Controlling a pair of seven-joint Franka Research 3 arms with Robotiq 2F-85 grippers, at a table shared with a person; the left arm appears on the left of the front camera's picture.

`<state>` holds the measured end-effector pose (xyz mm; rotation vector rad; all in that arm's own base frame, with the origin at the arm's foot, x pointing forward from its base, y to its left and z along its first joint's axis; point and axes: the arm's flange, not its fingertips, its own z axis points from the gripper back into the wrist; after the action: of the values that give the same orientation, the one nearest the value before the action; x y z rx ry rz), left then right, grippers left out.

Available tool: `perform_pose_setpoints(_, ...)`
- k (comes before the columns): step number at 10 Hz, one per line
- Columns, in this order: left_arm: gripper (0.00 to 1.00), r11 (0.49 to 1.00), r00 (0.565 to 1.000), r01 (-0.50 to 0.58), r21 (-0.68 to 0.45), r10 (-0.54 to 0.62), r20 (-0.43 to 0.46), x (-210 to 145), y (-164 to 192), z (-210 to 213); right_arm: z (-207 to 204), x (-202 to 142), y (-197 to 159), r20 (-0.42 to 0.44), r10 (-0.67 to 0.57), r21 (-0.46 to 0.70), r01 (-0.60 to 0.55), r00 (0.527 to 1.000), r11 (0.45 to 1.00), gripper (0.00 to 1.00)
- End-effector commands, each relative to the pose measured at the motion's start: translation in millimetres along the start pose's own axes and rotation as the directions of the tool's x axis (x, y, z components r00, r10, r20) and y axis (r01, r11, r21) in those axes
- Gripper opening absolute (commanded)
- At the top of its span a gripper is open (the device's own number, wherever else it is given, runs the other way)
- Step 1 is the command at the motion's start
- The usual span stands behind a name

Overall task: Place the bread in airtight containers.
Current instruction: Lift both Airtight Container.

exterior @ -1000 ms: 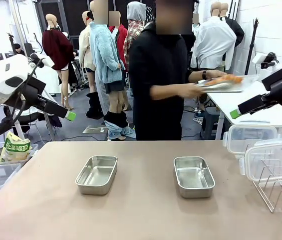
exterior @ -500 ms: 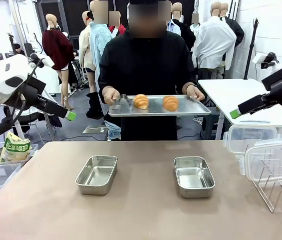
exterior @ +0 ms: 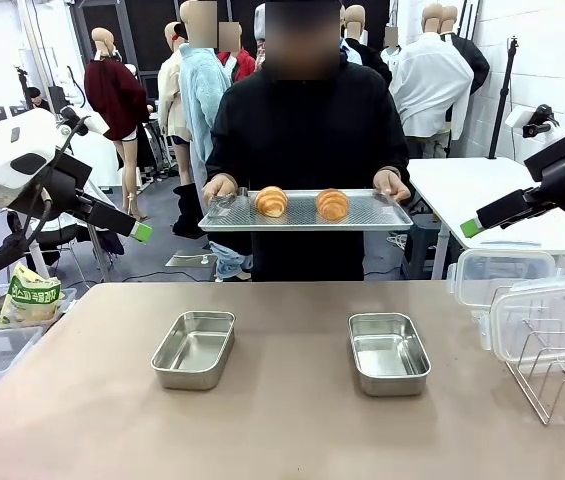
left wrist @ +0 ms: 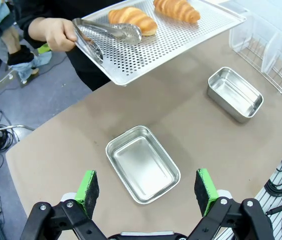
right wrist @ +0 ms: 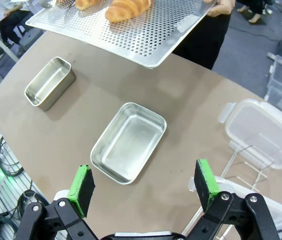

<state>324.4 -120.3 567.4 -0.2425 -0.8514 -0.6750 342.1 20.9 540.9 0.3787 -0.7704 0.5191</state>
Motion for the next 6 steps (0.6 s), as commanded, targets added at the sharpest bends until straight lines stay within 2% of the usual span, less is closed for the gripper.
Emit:
perform_pose_setpoints(1, 1.0, 1.0, 1.0, 0.0, -0.003, 0.0, 0.005, 0.3, -0.3, 0.8, -0.3, 0.2, 0.7, 0.007, -0.003, 0.021, 0.003, 1.0, 1.0, 1.0)
perform_pose_setpoints(6, 1.0, 1.0, 1.0, 0.0, -0.003, 0.0, 0.005, 0.3, -0.3, 0.8, -0.3, 0.2, 0.7, 0.007, -0.003, 0.021, 0.003, 1.0, 1.0, 1.0)
